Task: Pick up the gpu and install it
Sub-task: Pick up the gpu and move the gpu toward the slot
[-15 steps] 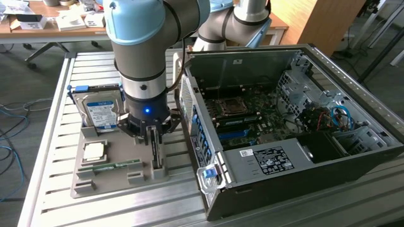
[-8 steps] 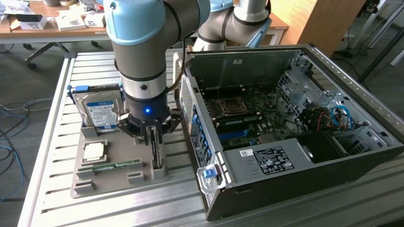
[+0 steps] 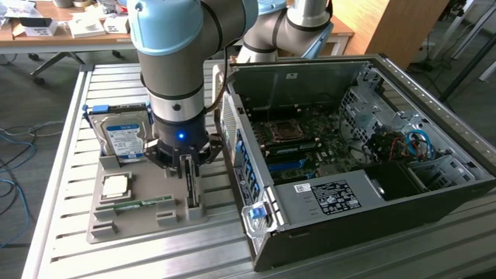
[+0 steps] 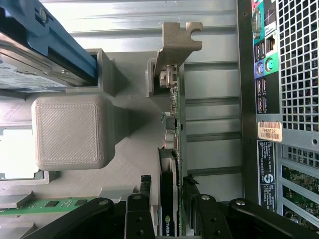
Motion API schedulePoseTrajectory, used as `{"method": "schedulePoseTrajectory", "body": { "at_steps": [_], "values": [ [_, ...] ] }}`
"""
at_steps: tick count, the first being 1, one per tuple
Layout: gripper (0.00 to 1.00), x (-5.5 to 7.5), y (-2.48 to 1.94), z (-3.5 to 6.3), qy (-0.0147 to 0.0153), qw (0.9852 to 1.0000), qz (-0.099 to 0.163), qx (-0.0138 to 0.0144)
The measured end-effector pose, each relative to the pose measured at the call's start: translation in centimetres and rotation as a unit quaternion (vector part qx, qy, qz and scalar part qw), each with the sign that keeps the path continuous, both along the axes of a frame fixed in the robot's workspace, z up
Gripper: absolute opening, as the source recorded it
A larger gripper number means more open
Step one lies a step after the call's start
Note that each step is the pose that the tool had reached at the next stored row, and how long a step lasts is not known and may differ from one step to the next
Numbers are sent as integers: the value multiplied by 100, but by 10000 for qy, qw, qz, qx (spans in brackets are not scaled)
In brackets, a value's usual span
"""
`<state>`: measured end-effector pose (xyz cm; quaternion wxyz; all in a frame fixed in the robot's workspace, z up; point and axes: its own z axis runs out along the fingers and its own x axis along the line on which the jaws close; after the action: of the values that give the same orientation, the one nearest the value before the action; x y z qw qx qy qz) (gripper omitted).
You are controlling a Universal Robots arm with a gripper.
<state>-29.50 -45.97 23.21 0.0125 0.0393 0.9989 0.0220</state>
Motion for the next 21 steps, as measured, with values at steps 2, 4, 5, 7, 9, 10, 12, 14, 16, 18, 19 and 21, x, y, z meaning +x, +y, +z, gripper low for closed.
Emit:
{"method": "schedulePoseTrajectory", "body": {
  "at_steps": [2, 4, 5, 7, 9, 10, 12, 14, 16, 18, 19, 21],
  "values": [
    [39, 0, 0, 0, 0, 10000, 0, 0],
    [39, 0, 0, 0, 0, 10000, 0, 0],
    [39, 0, 0, 0, 0, 10000, 0, 0],
    [38, 0, 0, 0, 0, 10000, 0, 0],
    [26, 0, 0, 0, 0, 10000, 0, 0],
    [26, 0, 0, 0, 0, 10000, 0, 0],
    [26, 0, 0, 0, 0, 10000, 0, 0],
    [26, 0, 0, 0, 0, 10000, 0, 0],
    [26, 0, 0, 0, 0, 10000, 0, 0],
    [26, 0, 0, 0, 0, 10000, 0, 0],
    [26, 0, 0, 0, 0, 10000, 1, 0],
    [26, 0, 0, 0, 0, 10000, 32, 0]
  ]
}}
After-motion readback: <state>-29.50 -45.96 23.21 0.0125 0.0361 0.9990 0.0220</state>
